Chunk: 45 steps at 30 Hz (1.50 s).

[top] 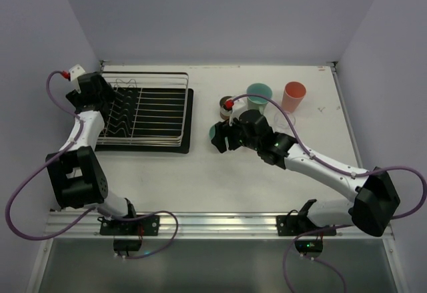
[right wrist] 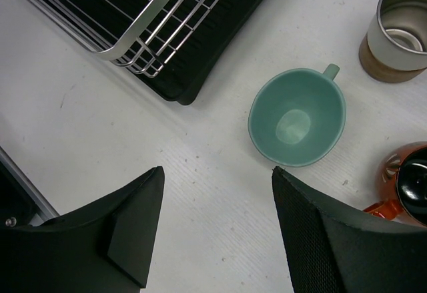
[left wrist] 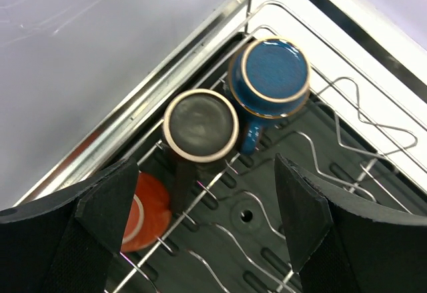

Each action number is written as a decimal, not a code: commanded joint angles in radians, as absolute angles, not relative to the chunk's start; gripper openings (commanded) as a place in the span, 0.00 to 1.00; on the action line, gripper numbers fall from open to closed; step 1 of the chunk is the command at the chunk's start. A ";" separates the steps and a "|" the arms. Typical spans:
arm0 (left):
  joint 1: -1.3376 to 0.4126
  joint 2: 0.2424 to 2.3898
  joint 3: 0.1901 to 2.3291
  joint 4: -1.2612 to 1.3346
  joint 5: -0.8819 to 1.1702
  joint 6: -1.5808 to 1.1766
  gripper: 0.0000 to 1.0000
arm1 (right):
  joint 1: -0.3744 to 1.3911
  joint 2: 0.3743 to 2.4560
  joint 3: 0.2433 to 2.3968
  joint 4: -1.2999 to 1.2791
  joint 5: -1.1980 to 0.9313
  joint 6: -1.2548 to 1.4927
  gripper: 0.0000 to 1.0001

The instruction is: Unload the cups from the dish rack

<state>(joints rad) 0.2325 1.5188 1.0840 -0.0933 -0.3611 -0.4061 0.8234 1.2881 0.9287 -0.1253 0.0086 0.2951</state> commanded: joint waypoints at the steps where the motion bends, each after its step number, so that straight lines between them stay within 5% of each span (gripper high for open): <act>1: 0.253 1.540 1.123 -0.018 -0.351 -0.377 0.88 | 0.819 1.299 0.931 -0.074 0.022 0.307 0.68; 17: 0.284 1.638 1.135 0.081 -0.322 -0.353 0.69 | 0.819 1.319 0.934 -0.071 0.006 0.307 0.67; 23: 0.287 1.654 1.126 0.095 -0.322 -0.347 0.56 | 0.819 1.318 0.934 -0.071 0.006 0.305 0.67; 32: 0.287 1.588 1.088 0.110 -0.276 -0.371 0.22 | 0.819 1.312 0.937 -0.058 0.006 0.314 0.67; 45: 0.285 1.352 1.042 0.002 -0.233 -0.465 0.05 | 0.821 1.289 0.956 -0.026 -0.123 0.377 0.67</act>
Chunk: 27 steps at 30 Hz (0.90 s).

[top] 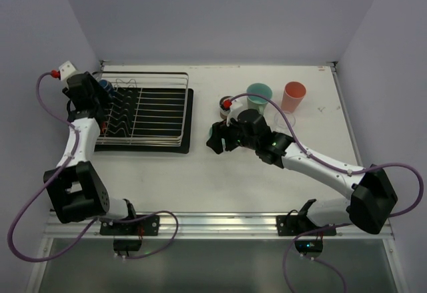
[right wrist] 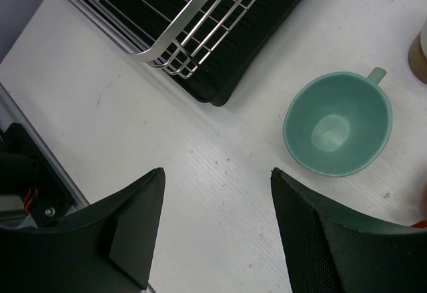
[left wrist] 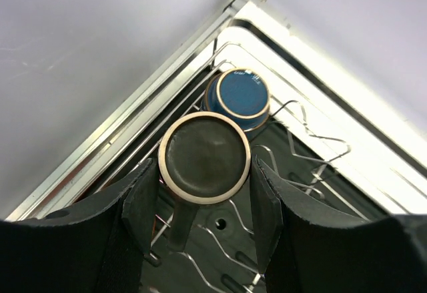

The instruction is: Unload the cups from the dish rack

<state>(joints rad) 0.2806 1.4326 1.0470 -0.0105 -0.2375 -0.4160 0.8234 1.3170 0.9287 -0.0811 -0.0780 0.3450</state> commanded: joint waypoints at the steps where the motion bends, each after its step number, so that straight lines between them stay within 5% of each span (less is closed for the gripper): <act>1: 0.285 1.336 1.034 -0.006 -0.232 -0.471 0.05 | 0.821 1.287 0.956 -0.022 -0.132 0.383 0.67; 7: 0.285 1.204 0.971 -0.092 -0.184 -0.534 0.01 | 0.821 1.255 0.957 -0.006 -0.182 0.436 0.67; 17: 0.238 0.814 0.761 -0.034 0.478 -0.820 0.01 | 0.821 1.170 0.830 0.420 -0.342 0.708 0.70; 27: 0.086 0.612 0.634 0.190 0.673 -1.095 0.03 | 0.821 1.282 0.903 0.618 -0.425 0.844 0.82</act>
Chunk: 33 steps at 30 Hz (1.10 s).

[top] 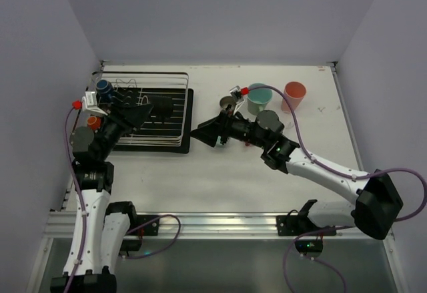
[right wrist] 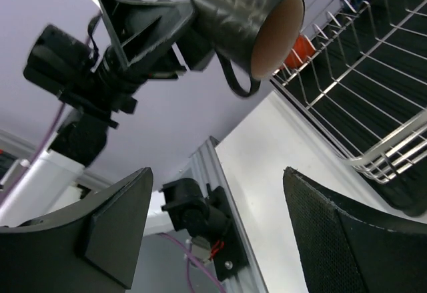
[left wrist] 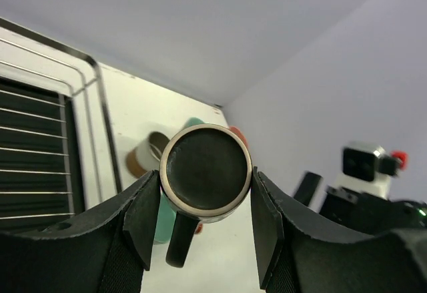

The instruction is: Unload the cups from the dish rack

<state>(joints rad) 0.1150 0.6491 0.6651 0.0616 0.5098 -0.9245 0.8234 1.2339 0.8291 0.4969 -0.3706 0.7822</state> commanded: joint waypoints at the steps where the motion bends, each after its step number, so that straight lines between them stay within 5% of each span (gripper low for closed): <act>1: 0.083 0.603 0.606 0.236 0.684 -1.118 0.03 | 0.821 1.295 0.913 0.623 -0.429 0.862 0.82; 19: 0.043 0.529 0.483 0.380 0.811 -1.238 0.06 | 0.821 1.499 1.075 0.822 -0.558 1.020 0.72; 21: 0.038 0.523 0.480 0.382 0.810 -1.239 0.06 | 0.821 1.522 1.089 0.831 -0.542 1.032 0.63; 22: 0.035 0.523 0.470 0.383 0.810 -1.236 0.10 | 0.821 1.541 1.078 0.897 -0.535 1.079 0.45; 23: 0.035 0.523 0.469 0.383 0.810 -1.236 0.10 | 0.821 1.542 1.078 0.922 -0.535 1.080 0.44; 27: 0.032 0.528 0.459 0.382 0.816 -1.232 0.18 | 0.821 1.560 1.045 0.979 -0.512 1.120 0.12; 30: 0.031 0.531 0.454 0.382 0.821 -1.221 0.29 | 0.819 1.554 1.031 0.977 -0.488 1.121 0.00; 33: 0.029 0.538 0.454 0.377 0.827 -1.204 0.49 | 0.813 1.526 1.003 0.976 -0.460 1.109 0.00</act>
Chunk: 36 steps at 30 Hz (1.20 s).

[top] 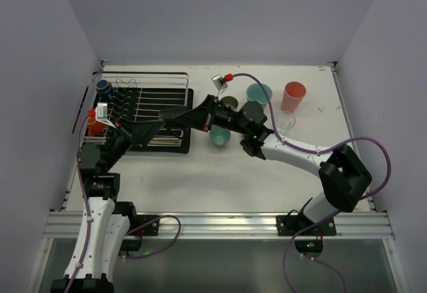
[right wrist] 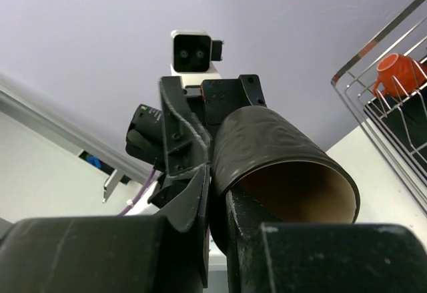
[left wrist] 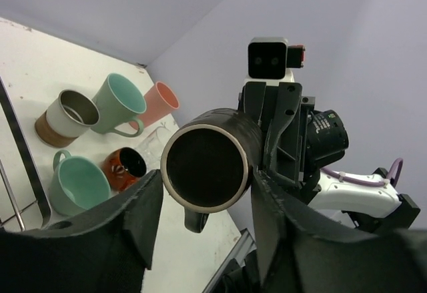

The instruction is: Unload the cups from the dish rack

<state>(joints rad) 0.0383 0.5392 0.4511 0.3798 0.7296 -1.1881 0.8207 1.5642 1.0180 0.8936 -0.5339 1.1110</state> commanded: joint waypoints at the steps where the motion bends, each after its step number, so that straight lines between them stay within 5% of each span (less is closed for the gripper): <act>1: 0.031 0.548 0.468 0.356 0.828 -1.177 0.66 | 0.808 1.514 0.991 0.974 -0.454 1.100 0.00; 4: 0.029 0.572 0.549 0.227 0.831 -1.082 0.91 | 0.782 1.442 0.937 0.934 -0.434 1.059 0.00; 7: 0.029 0.617 0.665 0.055 0.802 -0.892 1.00 | 0.752 1.318 0.897 0.716 -0.407 0.923 0.00; 11: 0.029 0.661 0.784 -0.164 0.701 -0.591 1.00 | 0.749 1.116 0.899 0.096 -0.168 0.649 0.00; 15: 0.028 0.655 0.798 -0.267 0.625 -0.440 1.00 | 0.658 0.961 0.826 -0.243 0.069 0.534 0.00; 22: 0.015 0.588 0.723 -0.253 0.487 -0.385 1.00 | 0.508 0.808 0.683 -0.457 0.233 0.543 0.00; 36: -0.029 0.603 0.670 -0.233 0.449 -0.348 1.00 | 0.468 1.207 0.775 -0.459 0.328 0.496 0.00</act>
